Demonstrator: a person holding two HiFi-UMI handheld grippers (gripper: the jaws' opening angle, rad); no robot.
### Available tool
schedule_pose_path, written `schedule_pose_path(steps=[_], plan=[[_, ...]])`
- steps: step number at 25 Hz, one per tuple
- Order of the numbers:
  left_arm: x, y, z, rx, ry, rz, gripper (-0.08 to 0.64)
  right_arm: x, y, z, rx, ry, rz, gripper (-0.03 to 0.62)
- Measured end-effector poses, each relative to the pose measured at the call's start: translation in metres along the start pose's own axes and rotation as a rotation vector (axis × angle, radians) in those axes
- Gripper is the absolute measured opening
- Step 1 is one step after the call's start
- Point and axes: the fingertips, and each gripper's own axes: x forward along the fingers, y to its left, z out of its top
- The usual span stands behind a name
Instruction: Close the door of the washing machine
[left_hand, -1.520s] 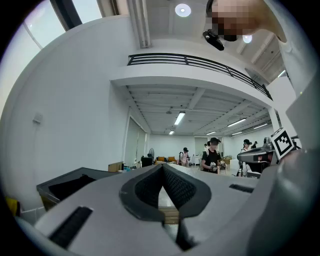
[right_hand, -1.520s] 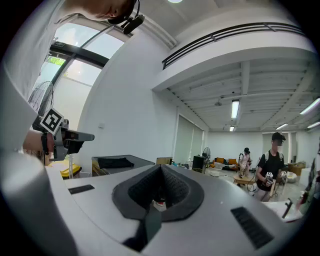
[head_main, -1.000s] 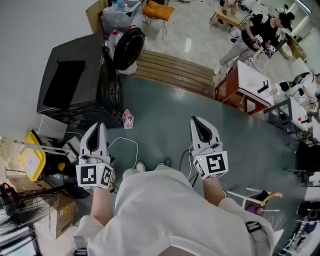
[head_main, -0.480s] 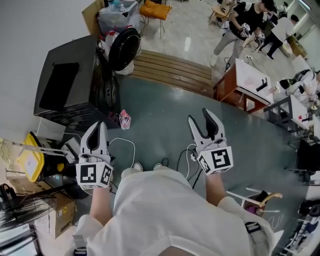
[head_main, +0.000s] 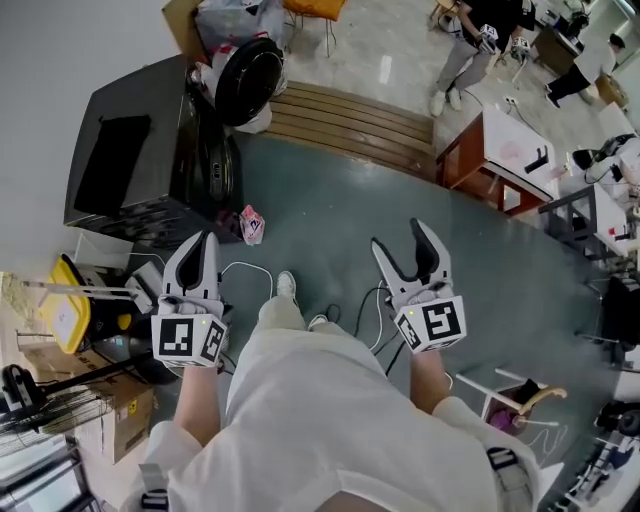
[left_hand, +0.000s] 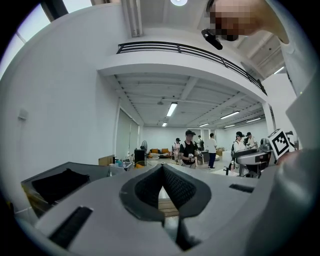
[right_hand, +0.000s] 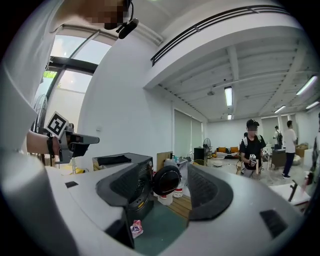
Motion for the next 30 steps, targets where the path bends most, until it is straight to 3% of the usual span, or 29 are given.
schedule_pose_path(steps=[9,20,25,30], plan=[[0.100,0.036,-0.015,-0.057,-0.002,-0.025,0.006,0.078,-0.046,-0.012,-0.006,0.074,-0.048,0.281],[0.258,0.152,-0.012,-0.072,0.018,-0.035,0.006,0.281,-0.075,0.040,-0.094,0.073,-0.011,0.281],[0.299,0.158,-0.003,-0.099,-0.011,-0.051,0.006,0.314,-0.113,0.052,-0.104,0.067,-0.052,0.281],[0.323,0.169,-0.008,-0.126,0.018,-0.012,0.006,0.347,-0.135,0.048,-0.092,0.065,-0.024,0.281]])
